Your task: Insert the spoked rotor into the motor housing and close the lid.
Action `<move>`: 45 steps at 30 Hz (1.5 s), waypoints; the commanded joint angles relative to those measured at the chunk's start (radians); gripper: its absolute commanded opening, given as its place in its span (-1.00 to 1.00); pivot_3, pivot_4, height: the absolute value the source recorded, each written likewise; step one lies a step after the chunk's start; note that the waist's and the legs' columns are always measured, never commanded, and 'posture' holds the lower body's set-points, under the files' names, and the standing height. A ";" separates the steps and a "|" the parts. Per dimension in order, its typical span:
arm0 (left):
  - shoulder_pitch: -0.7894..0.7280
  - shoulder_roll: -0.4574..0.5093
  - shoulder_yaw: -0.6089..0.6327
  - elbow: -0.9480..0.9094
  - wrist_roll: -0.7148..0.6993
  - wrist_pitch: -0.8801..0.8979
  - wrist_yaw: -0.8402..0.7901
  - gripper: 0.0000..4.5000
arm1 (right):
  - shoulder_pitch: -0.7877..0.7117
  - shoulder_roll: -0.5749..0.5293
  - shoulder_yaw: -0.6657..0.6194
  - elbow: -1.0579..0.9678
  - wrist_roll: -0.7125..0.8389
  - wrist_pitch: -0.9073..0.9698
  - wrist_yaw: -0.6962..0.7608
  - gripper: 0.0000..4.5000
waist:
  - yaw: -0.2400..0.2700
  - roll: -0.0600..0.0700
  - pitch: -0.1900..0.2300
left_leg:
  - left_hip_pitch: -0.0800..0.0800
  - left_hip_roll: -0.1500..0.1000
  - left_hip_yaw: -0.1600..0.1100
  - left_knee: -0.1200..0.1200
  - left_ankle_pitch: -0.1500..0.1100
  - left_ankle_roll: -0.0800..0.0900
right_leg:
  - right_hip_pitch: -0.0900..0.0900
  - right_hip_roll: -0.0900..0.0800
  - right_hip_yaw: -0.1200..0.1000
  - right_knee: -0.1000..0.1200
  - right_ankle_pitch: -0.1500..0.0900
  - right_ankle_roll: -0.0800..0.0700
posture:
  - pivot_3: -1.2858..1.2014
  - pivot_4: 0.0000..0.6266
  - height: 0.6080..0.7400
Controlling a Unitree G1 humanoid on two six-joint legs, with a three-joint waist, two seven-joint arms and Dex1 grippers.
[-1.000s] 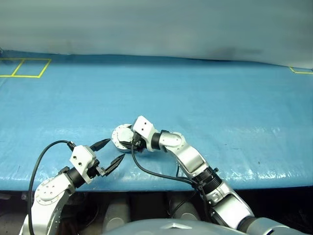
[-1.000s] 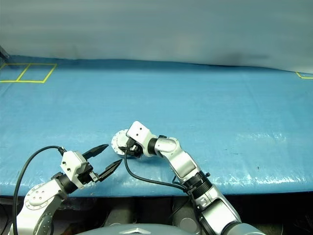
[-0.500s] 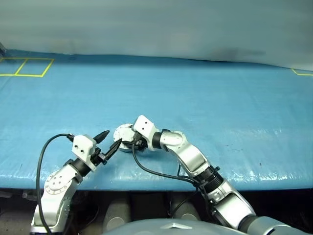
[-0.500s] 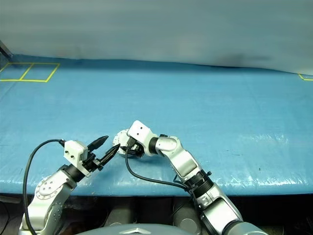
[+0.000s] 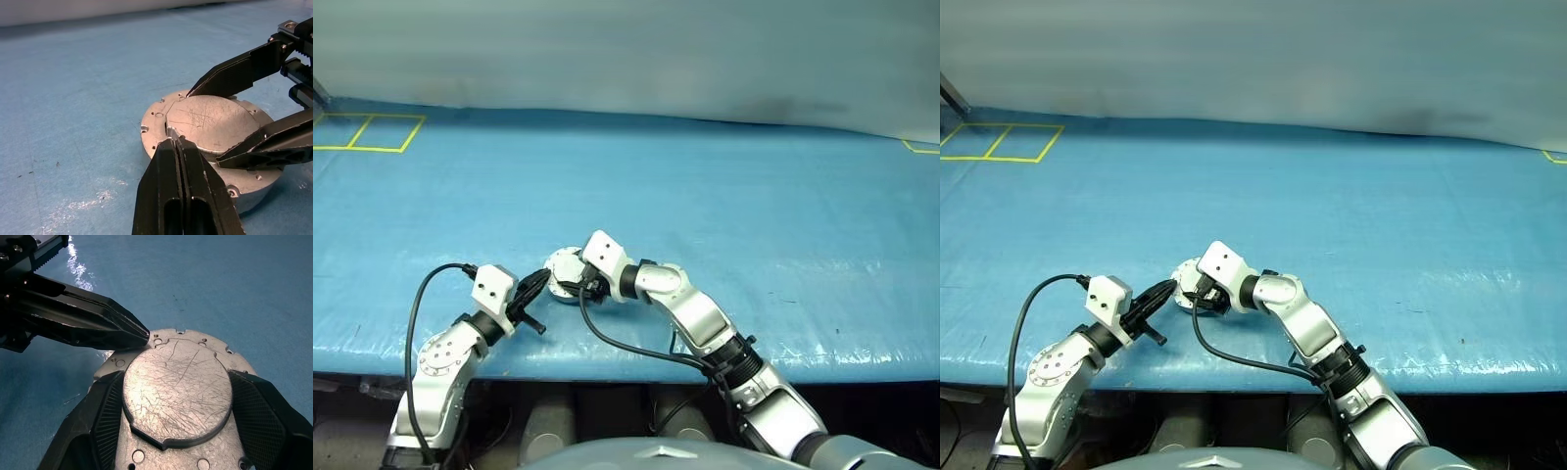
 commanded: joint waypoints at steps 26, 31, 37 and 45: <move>-0.022 0.024 -0.052 0.011 0.047 0.036 -0.013 -1.00 | 0.083 -0.011 -0.219 -0.290 0.245 0.144 0.034 0.99 | 0.006 0.001 0.000 | -0.002 0.000 0.000 0.000 0.000 0.000 | 0.000 -0.001 0.000 0.000 0.000 0.000 | 0.03 -0.52 1.00; -0.023 0.028 -0.054 0.017 0.049 0.033 -0.019 -1.00 | 0.119 0.041 -0.425 -0.340 0.470 0.385 -0.035 0.99 | 0.007 0.000 0.000 | -0.002 0.000 -0.001 -0.001 0.000 0.000 | 0.000 -0.001 0.000 -0.001 0.000 0.000 | 0.03 -0.52 1.00; -0.034 0.028 -0.059 0.026 0.053 0.026 -0.025 -1.00 | 0.183 0.111 -0.561 -0.219 0.616 0.615 -0.125 0.99 | 0.006 0.001 0.000 | -0.003 0.000 0.000 -0.001 0.000 0.000 | 0.000 -0.001 0.000 -0.001 0.000 0.000 | 0.03 -0.52 1.00; -0.031 0.039 -0.057 0.021 0.053 0.023 -0.032 -1.00 | 0.171 0.195 -0.637 -0.113 0.687 0.691 -0.210 0.99 | 0.004 0.002 0.001 | -0.004 0.000 0.000 -0.001 0.000 0.000 | -0.002 -0.001 0.000 -0.002 0.000 0.000 | 0.03 -0.52 1.00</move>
